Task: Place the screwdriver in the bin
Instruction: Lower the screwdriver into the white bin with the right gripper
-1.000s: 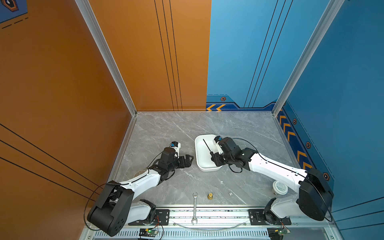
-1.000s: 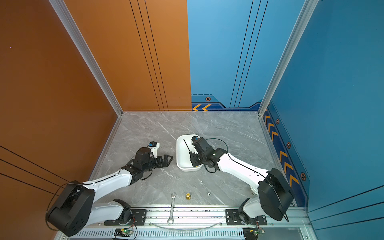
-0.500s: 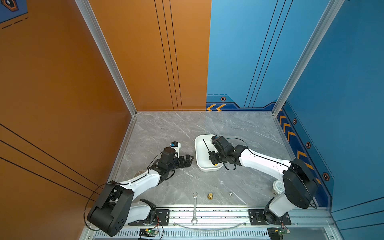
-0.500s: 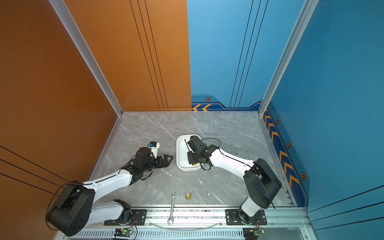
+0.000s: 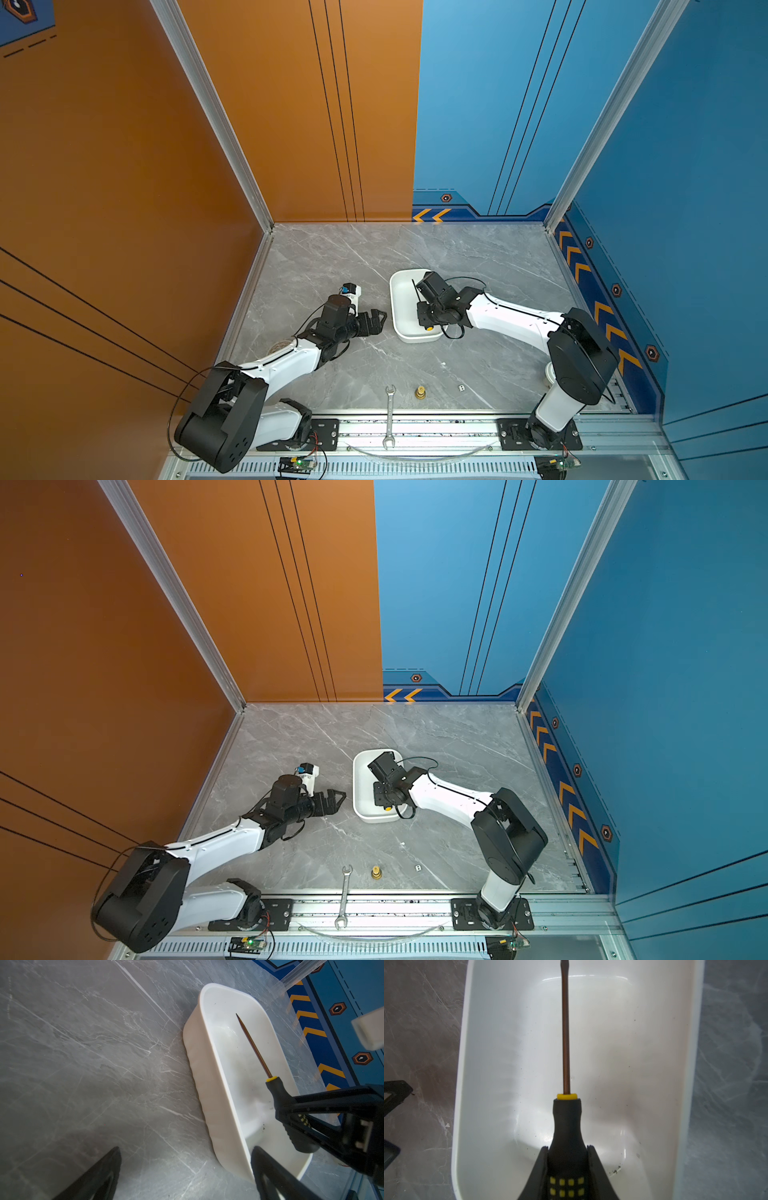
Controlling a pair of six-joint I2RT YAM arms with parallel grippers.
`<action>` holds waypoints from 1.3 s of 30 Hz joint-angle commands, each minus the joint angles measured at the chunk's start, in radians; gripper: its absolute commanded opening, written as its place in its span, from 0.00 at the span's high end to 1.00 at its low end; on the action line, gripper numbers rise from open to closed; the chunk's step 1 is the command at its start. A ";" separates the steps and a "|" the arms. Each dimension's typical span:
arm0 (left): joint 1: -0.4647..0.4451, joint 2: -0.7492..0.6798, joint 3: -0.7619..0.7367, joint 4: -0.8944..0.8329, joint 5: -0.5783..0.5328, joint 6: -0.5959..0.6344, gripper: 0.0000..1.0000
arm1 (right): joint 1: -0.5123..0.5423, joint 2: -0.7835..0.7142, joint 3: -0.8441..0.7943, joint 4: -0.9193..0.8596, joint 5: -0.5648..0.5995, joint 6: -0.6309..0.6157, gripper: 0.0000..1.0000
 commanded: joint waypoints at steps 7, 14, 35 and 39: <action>-0.004 -0.018 -0.003 -0.016 -0.016 0.014 0.02 | 0.019 0.071 0.070 -0.045 0.068 0.057 1.00; -0.004 -0.014 -0.004 -0.015 -0.015 0.014 0.02 | 0.020 0.111 0.086 -0.048 0.066 0.078 1.00; -0.003 -0.013 -0.002 -0.025 -0.020 0.022 0.02 | 0.020 0.203 0.126 -0.048 0.050 0.082 0.97; -0.003 -0.014 -0.004 -0.027 -0.021 0.022 0.02 | 0.020 0.211 0.127 -0.048 0.050 0.082 0.97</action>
